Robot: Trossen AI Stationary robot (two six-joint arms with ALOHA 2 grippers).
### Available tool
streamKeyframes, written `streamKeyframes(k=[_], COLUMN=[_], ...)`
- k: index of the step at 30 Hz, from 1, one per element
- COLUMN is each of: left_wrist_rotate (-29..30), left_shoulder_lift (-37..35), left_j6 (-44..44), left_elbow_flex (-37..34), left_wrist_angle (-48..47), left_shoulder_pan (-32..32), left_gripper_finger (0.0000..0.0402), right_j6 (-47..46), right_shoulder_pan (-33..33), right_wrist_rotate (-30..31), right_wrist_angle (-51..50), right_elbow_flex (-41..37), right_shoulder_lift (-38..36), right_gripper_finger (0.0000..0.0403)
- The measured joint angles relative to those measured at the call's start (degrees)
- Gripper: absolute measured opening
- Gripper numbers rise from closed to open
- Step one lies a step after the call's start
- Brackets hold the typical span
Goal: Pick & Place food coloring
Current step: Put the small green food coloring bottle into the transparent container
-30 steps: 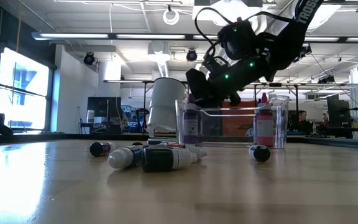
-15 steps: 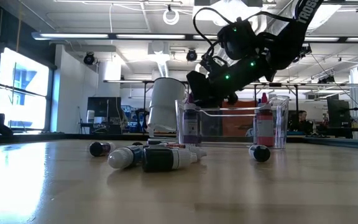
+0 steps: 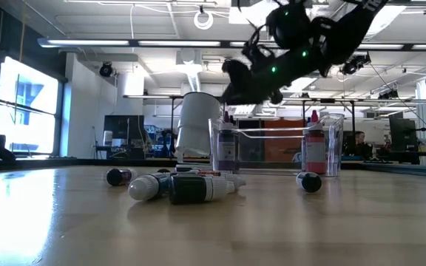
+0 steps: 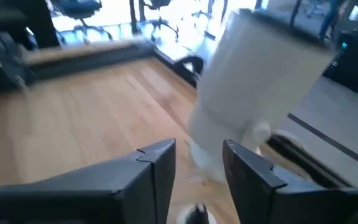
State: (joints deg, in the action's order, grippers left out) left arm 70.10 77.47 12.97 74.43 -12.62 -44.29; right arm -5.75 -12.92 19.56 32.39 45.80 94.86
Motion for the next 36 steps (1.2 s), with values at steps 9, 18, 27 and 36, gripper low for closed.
streamKeyframes(k=[9, 18, 27, 36], left_wrist_rotate=[1.4, -9.0, -18.5, -21.8], left_shoulder_lift=[-1.0, -10.0, -11.2, -11.1], left_j6=[-1.6, -30.6, -51.0, -50.8], left_elbow_flex=[0.0, 0.0, -13.9, -32.1], left_wrist_angle=[-0.7, -27.7, -33.0, -7.3], left_shoulder_pan=[-0.6, -3.0, -3.0, 1.7], left_gripper_finger=[0.0207, 0.0207, 0.0207, 0.0207], right_j6=[-1.4, 0.8, -0.9, -17.3], right_shoulder_pan=[8.1, 29.5, 44.1, 42.6], right_wrist_rotate=[-5.5, 1.8, 8.2, 10.2], right_wrist_angle=[-4.0, -10.8, -14.2, -24.7], right_elbow_flex=[0.0, 0.0, 0.0, 0.0], right_shoulder_lift=[-13.4, -17.9, -8.9, 0.1], right_gripper_finger=[0.0131, 0.0131, 0.0131, 0.0131])
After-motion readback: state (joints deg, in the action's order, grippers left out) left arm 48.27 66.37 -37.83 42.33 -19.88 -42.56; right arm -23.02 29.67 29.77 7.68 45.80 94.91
